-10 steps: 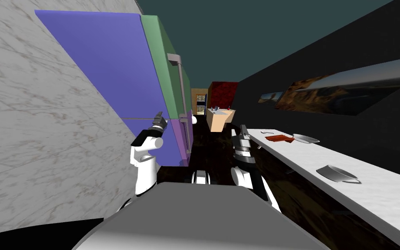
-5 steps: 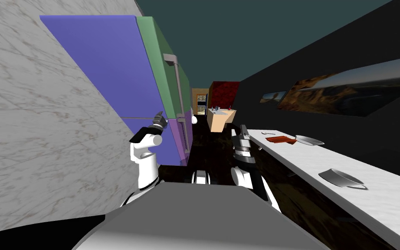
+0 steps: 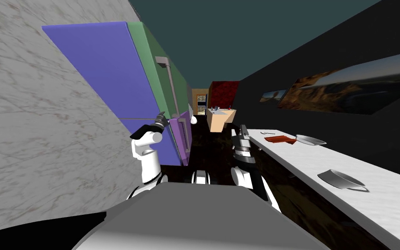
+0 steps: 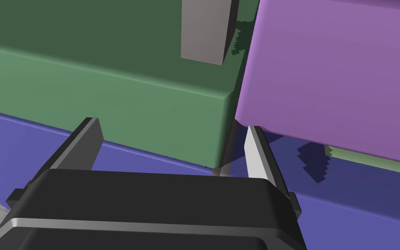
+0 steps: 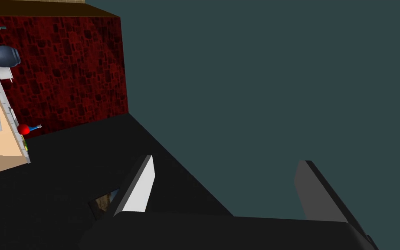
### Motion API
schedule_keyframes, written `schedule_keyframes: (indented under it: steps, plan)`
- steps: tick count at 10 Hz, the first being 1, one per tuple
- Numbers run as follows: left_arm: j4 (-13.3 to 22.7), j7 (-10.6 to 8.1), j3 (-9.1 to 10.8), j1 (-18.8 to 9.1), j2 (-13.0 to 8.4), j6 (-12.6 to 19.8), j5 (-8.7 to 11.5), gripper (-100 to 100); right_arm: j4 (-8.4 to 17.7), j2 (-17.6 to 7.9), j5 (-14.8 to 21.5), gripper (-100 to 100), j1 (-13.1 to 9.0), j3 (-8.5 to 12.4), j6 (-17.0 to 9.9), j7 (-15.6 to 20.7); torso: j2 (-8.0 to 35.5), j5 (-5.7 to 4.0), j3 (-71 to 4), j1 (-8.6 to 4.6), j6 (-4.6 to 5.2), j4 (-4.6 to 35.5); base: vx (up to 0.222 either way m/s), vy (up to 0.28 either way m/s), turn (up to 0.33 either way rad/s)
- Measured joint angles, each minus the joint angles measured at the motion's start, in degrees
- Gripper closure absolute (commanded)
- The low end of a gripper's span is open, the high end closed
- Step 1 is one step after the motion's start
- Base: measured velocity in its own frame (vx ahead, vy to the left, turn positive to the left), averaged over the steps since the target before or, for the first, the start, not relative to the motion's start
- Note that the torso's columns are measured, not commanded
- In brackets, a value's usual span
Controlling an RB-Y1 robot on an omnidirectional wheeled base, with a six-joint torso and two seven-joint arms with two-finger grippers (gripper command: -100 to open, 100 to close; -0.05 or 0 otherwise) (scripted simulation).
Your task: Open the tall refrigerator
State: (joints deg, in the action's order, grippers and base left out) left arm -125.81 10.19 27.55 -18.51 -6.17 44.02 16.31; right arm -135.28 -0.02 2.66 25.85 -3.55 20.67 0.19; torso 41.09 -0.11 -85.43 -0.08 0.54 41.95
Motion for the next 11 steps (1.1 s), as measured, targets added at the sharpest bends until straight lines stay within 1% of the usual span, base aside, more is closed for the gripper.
schedule_keyframes:
  steps: [3,4,6,7,8,10,11]
  plan:
    - [0.3,0.79,1.25,-2.3,0.4,3.8,0.7,-100,0.0,0.0,0.0,0,0.0,0.0,0.0,0.0,0.1,0.07,0.1,0.23,-0.09,0.0,0.001,-0.072,0.033]
    - [0.2,0.85,1.31,-2.3,0.4,4.0,0.8,-100,0.0,0.0,0.0,0,0.0,0.0,0.0,0.0,0.2,0.17,0.2,0.38,-0.21,0.0,0.014,-0.014,0.032]
    - [-1.0,0.72,1.97,-2.7,0.3,6.3,0.5,-100,0.0,0.0,0.0,0,0.0,0.0,0.0,0.0,0.1,0.00,0.0,0.25,-0.12,0.2,0.056,-0.009,0.048]
    - [-1.3,0.71,2.11,-2.6,0.3,6.6,0.4,100,0.0,0.0,0.0,0,0.0,0.0,0.0,0.0,0.1,0.05,0.1,0.11,-0.05,0.0,-0.048,0.005,-0.024]
    - [-0.7,0.76,2.02,-2.3,0.3,6.2,0.6,100,0.0,0.0,0.0,0,0.0,0.0,0.0,0.0,0.3,-0.07,0.2,0.01,0.03,0.2,-0.070,0.015,-0.036]
    - [0.5,0.82,1.50,-1.8,0.6,5.1,0.6,100,0.0,0.0,0.0,0,0.0,0.0,0.0,0.0,0.7,-0.32,0.4,-0.25,-0.15,0.6,-0.043,0.007,-0.006]
    - [0.6,0.83,1.49,-1.7,0.7,5.0,0.6,-100,0.0,0.0,0.0,0,0.0,0.0,0.0,0.0,0.8,-0.19,0.5,-0.22,-0.29,0.4,0.011,-0.001,0.013]
